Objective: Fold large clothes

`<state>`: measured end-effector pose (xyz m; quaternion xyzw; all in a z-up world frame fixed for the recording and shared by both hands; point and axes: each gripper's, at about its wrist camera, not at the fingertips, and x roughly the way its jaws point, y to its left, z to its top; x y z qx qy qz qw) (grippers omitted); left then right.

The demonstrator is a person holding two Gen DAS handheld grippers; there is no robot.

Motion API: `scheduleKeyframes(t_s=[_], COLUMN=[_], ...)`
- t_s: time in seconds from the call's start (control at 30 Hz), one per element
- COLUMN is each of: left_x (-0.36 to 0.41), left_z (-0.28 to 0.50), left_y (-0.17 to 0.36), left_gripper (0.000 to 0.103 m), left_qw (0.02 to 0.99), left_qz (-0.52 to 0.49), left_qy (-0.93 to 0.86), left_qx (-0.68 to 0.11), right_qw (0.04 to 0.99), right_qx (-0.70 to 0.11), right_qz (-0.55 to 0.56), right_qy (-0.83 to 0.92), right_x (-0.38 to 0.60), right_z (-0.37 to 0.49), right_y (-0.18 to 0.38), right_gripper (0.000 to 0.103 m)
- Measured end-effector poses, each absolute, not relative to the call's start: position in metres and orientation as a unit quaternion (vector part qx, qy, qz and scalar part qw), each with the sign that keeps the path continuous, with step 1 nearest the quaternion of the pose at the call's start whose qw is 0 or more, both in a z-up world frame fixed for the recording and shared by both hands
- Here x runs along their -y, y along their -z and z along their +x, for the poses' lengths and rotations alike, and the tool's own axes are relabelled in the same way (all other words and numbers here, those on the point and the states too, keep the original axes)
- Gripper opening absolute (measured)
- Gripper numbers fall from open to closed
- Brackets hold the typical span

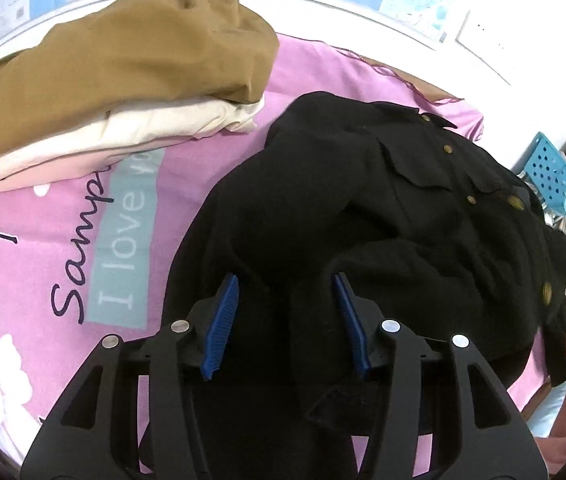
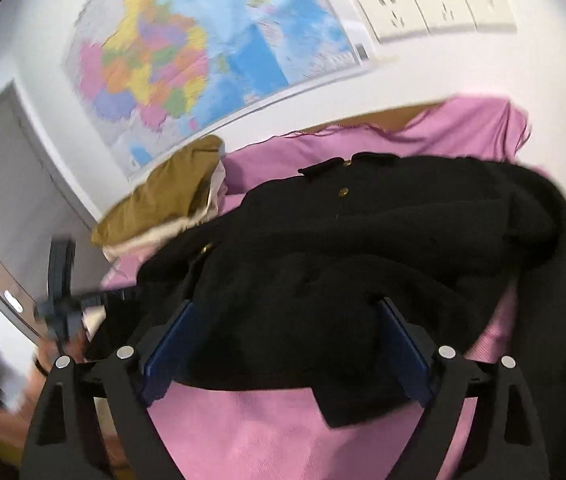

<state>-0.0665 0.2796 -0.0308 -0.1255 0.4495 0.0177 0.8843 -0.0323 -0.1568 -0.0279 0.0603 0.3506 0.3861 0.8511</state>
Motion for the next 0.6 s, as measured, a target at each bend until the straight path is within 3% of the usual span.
scheduleKeyframes(t_s=[0.03, 0.43, 0.53, 0.6], left_x=[-0.279, -0.278, -0.277, -0.276], left_z=[-0.064, -0.056, -0.056, -0.057], left_y=[0.032, 0.037, 0.036, 0.034], left_gripper=[0.050, 0.050, 0.048, 0.045], left_qw=[0.884, 0.881, 0.881, 0.882], left_qz=[-0.123, -0.123, -0.123, -0.122], left_qy=[-0.019, -0.020, -0.022, -0.023], left_qx=[-0.451, -0.457, -0.457, -0.455], right_qw=[0.861, 0.882, 0.892, 0.895], right_qx=[-0.342, -0.380, -0.366, -0.361], right_qz=[0.043, -0.130, -0.107, -0.084], right_qy=[-0.374, -0.246, -0.243, -0.249], right_x=[0.159, 0.160, 0.152, 0.148], right_z=[-0.040, -0.086, -0.071, -0.060], right_y=[0.029, 0.103, 0.096, 0.090], right_gripper=[0.098, 0.095, 0.082, 0.056])
